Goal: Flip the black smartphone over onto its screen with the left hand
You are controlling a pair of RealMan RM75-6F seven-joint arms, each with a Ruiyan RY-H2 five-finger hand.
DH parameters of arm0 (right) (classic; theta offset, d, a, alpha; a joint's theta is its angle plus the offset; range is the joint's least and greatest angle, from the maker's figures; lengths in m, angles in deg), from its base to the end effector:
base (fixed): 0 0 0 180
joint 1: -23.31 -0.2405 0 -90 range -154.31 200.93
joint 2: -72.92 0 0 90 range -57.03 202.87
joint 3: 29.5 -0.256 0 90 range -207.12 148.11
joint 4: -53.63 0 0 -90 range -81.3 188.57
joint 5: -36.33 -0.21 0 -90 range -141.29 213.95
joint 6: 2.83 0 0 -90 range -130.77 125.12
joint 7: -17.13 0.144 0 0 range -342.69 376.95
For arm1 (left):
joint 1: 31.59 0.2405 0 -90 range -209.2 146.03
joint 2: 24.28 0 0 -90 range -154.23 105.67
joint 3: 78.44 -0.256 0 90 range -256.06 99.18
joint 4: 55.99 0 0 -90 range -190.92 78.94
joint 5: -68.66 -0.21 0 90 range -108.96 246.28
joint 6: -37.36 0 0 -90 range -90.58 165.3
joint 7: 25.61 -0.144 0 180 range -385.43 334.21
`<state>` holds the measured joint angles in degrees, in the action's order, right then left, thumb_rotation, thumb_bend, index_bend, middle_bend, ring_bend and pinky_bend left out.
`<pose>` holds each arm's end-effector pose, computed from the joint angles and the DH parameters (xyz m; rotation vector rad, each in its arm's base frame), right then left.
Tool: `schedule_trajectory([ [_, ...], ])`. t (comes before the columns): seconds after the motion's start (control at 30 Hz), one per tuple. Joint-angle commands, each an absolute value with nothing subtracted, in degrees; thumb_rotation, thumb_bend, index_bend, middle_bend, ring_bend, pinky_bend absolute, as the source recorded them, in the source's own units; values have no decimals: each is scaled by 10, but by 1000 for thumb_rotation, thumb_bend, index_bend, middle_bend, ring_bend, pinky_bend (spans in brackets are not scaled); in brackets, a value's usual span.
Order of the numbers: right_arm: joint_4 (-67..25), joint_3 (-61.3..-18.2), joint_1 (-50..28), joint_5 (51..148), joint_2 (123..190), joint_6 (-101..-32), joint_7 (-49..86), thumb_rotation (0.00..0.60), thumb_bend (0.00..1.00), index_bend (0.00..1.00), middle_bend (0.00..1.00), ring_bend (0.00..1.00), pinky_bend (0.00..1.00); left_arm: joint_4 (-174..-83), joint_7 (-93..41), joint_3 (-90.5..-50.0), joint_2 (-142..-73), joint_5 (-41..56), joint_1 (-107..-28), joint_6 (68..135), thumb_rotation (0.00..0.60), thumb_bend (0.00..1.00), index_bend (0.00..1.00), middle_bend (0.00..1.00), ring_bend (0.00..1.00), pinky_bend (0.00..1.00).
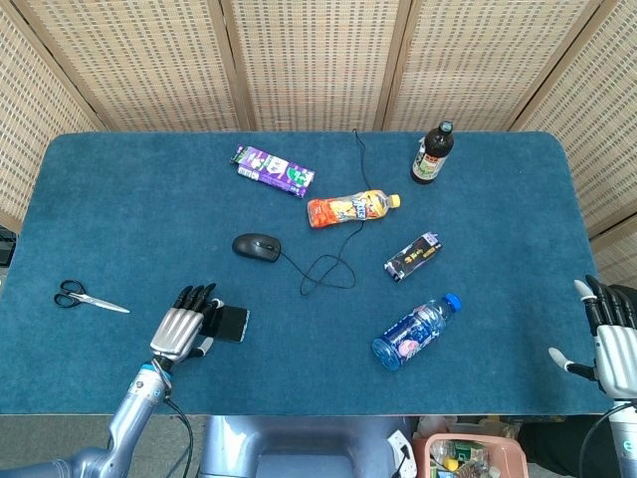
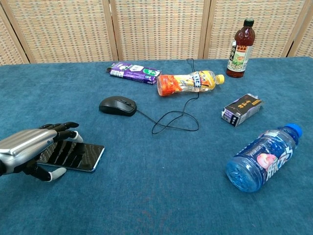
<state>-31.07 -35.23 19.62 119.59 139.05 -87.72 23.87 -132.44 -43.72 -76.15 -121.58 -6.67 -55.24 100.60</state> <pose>-0.3399 -0.1860 0.1717 1.2816 -0.9111 0.9194 -0.2362 0.2505 -0.0566 -1.7873 -1.0296 -0.8051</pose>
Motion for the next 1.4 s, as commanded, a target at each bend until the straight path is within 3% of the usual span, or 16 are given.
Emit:
schedule_trajectory([
  [0.03,-311,-352,196,1196,1390,-878,239,600,0,0,0,0,0,-1327,-435,-759,-1214,-65,-554,1004,600,624,418,0,0,0],
  [0.63,-310,-352,195,1194,1392,-873,235,600,0,0,0,0,0,-1449,-533,-694,-1108,62,-625,918,600,653,448,0,0,0],
  [0.93,-307,-351,192,1190,1396,-866,229,600,0,0,0,0,0,-1428,-604,-646,-1102,169,-701,891,600,653,443,0,0,0],
  [1.03,-305,-351,191,1188,1398,-863,227,600,0,0,0,0,0,-1415,-619,-640,-1104,203,-723,881,600,639,402,0,0,0],
  [1.2,-304,-351,189,1187,1400,-859,223,600,0,0,0,0,0,-1381,-632,-651,-1118,240,-749,864,600,521,294,0,0,0],
  [1.33,-304,-351,189,1186,1401,-859,220,600,0,0,0,0,0,-1348,-581,-653,-1139,218,-749,861,600,369,63,0,0,0],
  [1.4,-304,-351,189,1186,1400,-859,221,600,0,0,0,0,0,-1342,-554,-656,-1141,196,-743,867,600,294,4,0,0,0],
])
